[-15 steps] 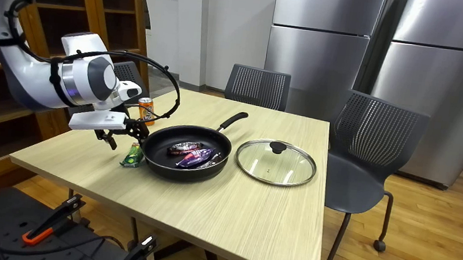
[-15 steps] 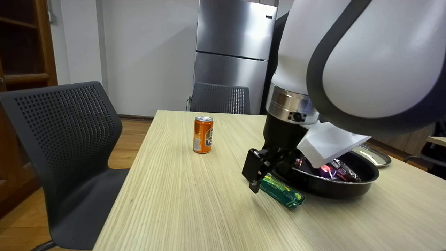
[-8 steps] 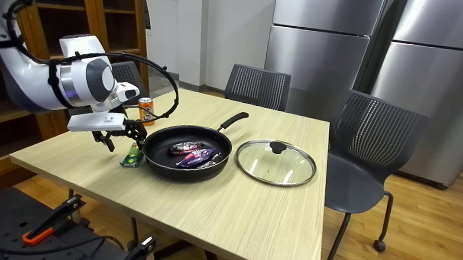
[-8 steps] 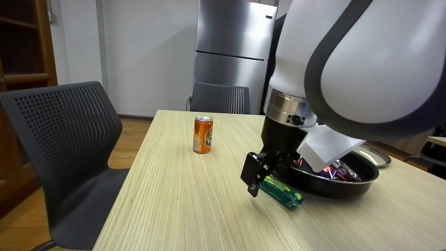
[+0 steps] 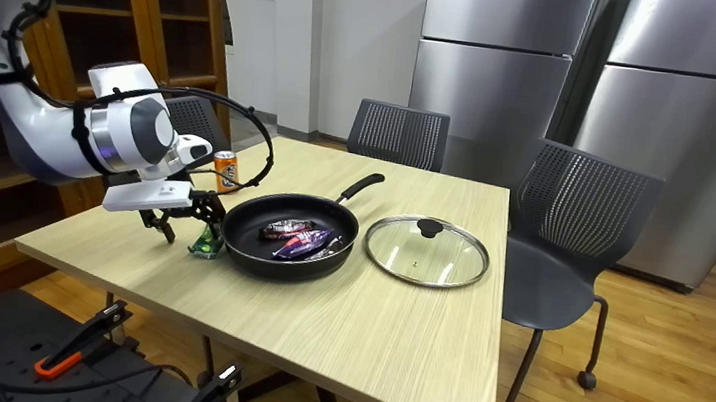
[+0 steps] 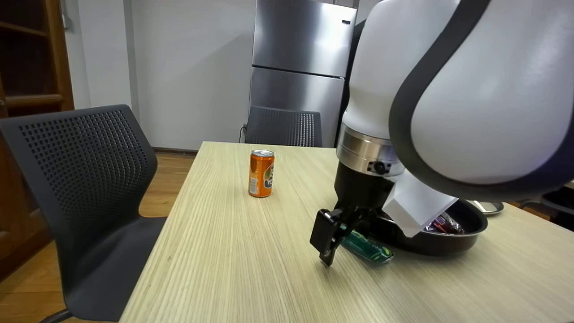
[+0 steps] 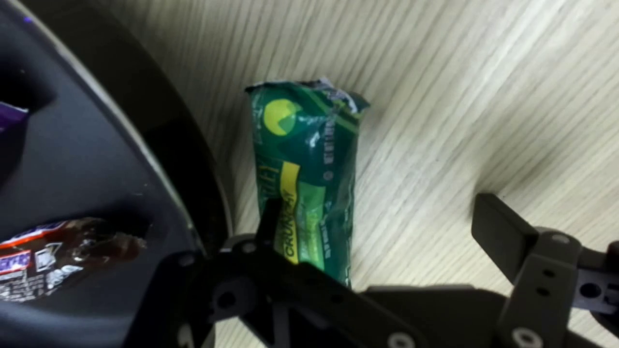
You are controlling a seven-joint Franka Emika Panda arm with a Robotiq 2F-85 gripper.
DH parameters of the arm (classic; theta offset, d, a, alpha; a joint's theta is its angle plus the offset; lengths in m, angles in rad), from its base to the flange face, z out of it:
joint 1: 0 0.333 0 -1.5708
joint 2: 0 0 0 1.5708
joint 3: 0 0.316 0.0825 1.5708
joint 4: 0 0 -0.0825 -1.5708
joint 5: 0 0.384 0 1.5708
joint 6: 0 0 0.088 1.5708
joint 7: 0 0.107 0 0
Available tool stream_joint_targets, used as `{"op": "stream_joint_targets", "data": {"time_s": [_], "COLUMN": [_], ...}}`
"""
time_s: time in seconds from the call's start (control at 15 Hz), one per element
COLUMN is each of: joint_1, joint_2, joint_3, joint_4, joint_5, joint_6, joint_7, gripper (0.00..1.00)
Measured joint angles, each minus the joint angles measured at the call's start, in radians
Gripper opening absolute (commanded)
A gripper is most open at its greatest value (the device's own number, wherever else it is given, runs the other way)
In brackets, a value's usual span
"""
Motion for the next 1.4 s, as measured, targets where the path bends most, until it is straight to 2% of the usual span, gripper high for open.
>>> {"op": "stream_joint_targets", "data": {"time_s": [0.4,0.87,1.0,1.4], "joint_1": [0.044,0.042,0.01,-0.17], "joint_2": [0.024,0.028,0.024,-0.009], "joint_3": [-0.047,-0.04,-0.009,0.143], "joint_4": [0.013,0.016,0.019,0.021], "joint_5": [0.009,0.012,0.012,0.012], "joint_6": [0.0,0.0,0.0,0.001], "joint_7": [0.0,-0.001,-0.009,-0.054], "gripper": [1.0,1.0,1.0,1.0]}}
